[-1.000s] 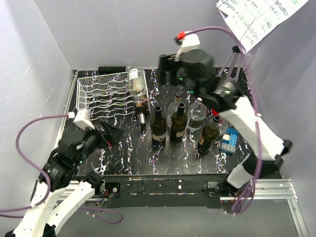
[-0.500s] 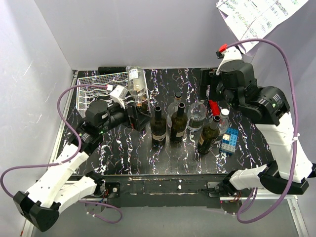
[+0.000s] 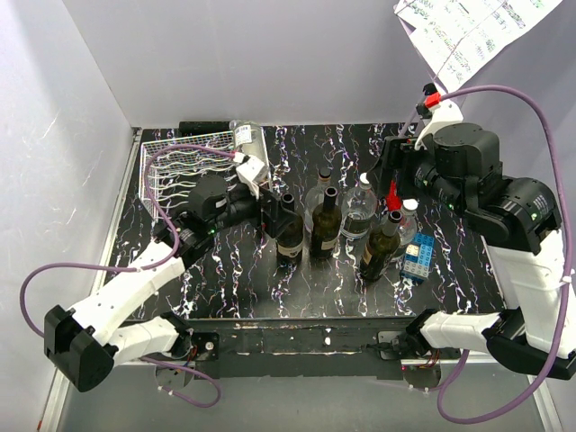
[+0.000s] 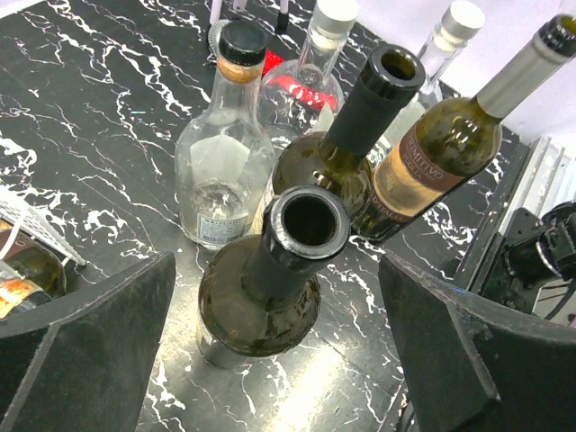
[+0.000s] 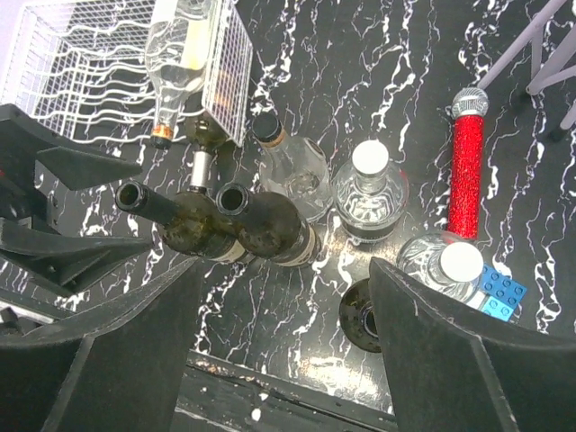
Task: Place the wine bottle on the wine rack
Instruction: Move the wine bottle to the center of the board.
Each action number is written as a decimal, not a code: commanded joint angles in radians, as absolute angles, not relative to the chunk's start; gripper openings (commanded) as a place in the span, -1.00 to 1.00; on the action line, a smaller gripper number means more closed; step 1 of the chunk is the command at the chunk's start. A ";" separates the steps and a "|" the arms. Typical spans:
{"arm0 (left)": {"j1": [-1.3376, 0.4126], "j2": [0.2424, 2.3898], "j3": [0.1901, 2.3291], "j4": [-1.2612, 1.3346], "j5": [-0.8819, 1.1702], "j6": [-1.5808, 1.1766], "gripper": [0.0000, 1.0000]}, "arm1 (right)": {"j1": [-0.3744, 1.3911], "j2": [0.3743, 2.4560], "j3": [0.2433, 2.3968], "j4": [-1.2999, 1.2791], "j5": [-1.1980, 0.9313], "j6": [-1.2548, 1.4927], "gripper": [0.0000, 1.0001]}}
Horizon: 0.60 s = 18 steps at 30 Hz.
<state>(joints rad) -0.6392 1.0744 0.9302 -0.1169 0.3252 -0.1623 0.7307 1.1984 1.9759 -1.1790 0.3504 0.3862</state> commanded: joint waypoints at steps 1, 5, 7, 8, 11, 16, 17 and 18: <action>-0.683 1.101 0.968 -0.075 0.272 -0.083 0.89 | 0.719 1.184 1.953 -1.146 0.322 0.403 0.62; -0.718 1.130 0.973 -0.060 0.227 -0.058 0.75 | 0.715 1.184 1.948 -1.146 0.324 0.411 0.61; -0.724 1.143 0.977 -0.054 0.216 -0.052 0.63 | 0.713 1.184 1.944 -1.144 0.315 0.414 0.61; -0.730 1.150 0.980 -0.054 0.215 -0.049 0.58 | 0.712 1.183 1.944 -1.147 0.310 0.413 0.61; -0.738 1.157 0.983 -0.057 0.203 -0.040 0.35 | 0.712 1.184 1.944 -1.172 0.290 0.411 0.62; -0.744 1.155 0.983 -0.081 0.172 -0.031 -0.02 | 0.692 1.178 1.915 -1.273 0.477 0.475 0.60; -0.747 1.155 0.986 -0.087 0.167 -0.031 -0.09 | 0.687 1.163 1.890 -1.267 0.536 0.480 0.57; -0.746 1.155 0.986 -0.090 0.164 -0.029 -0.15 | 0.683 1.151 1.866 -1.267 0.587 0.492 0.56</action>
<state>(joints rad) -0.7383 1.1652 0.9443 -0.0818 0.2001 -0.0513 0.7029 1.1904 1.9266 -1.2301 0.3843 0.4385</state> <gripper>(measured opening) 0.473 0.795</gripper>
